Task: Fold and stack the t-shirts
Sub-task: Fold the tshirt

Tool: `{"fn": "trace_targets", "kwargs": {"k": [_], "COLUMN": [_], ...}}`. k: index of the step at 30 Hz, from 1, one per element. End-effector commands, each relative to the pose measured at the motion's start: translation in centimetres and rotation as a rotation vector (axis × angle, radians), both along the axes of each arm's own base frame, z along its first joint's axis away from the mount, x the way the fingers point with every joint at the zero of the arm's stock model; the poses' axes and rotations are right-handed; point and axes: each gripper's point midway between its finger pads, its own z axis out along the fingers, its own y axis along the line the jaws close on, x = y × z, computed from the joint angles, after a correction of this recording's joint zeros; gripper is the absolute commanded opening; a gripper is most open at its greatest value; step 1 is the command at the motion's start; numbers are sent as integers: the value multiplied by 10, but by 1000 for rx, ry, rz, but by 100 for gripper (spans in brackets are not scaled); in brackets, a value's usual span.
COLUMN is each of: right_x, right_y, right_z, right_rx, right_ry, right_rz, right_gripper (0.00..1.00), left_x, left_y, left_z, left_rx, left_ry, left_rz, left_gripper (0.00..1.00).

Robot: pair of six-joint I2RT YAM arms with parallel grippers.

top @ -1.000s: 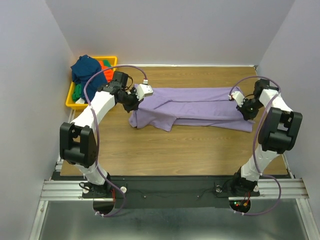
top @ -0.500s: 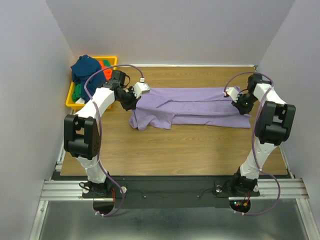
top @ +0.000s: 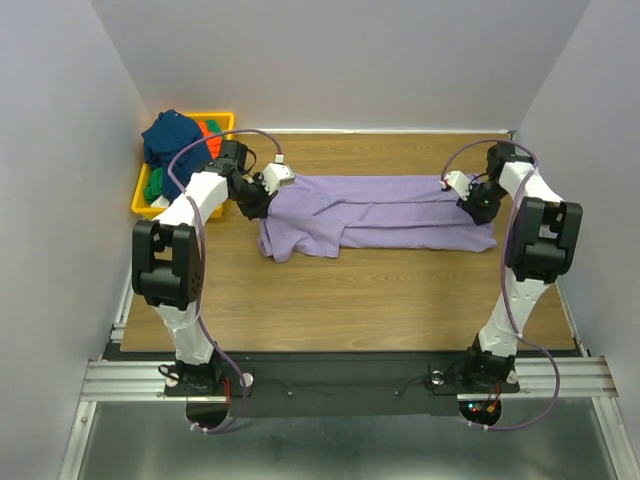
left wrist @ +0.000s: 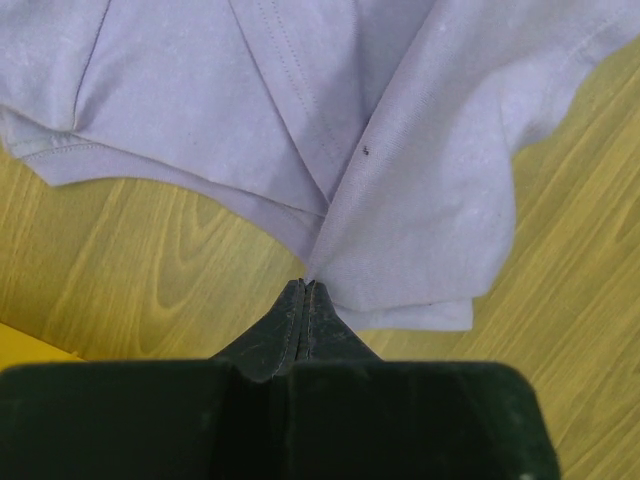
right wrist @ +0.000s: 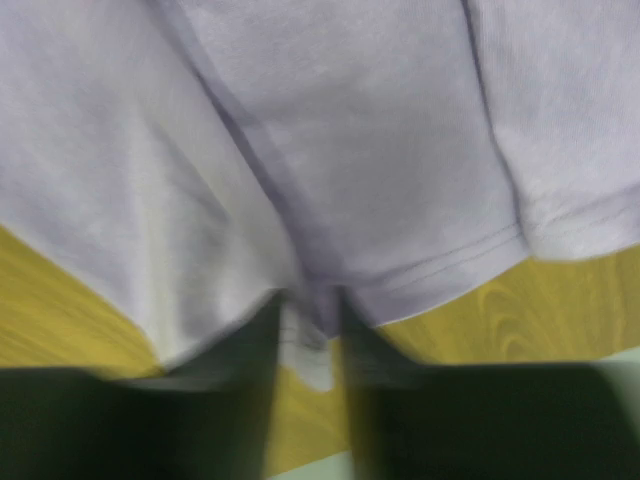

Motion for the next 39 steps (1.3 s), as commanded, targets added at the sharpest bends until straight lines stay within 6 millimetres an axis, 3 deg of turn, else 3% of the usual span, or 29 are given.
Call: {"fn": "trace_targets", "kwargs": {"k": [1, 3, 4, 6, 12, 15, 17, 18, 20, 24, 27, 34, 39], "right_x": [14, 15, 17, 21, 22, 10, -4, -10, -23, -52, -64, -67, -71], "right_y": [-3, -4, -5, -5, -12, -12, -11, -13, -10, -11, -17, -21, -12], "right_z": [7, 8, 11, 20, 64, 75, 69, 67, 64, 47, 36, 26, 12], "right_rx": [-13, -15, -16, -3, 50, 110, 144, 160, 225, 369, 423, 588, 662], "right_ry": [-31, -39, -48, -76, -179, -188, -154, -139, -96, 22, 76, 145, 216], "right_rz": [-9, -29, -38, -71, -179, -275, -324, -354, -425, -573, -640, -789, -830], "right_gripper": [45, 61, 79, 84, 85, 85, 84, 84, 81, 77, 75, 73, 73], "left_x": [21, 29, 32, 44, 57, 40, 28, 16, 5, -32, -45, -51, -47], "left_y": [5, 5, 7, 8, 28, 33, 32, 32, 32, 31, 29, 23, 20], "left_z": [12, 11, 8, 10, 40, 58, 59, 49, 53, 20, 3, -14, -25], "left_rx": [6, 3, 9, 6, -87, -125, -134, -135, -147, -162, -174, -209, -223], "left_ry": [-55, -63, -63, -91, -119, -117, -105, -74, -87, 16, 60, 119, 143], "left_rz": [32, 67, 85, 132, 254, 262, 261, 270, 285, 314, 322, 339, 343], "left_gripper": [0, 0, 0, 5, 29, 39, 40, 41, 41, 41, 41, 42, 43]}}
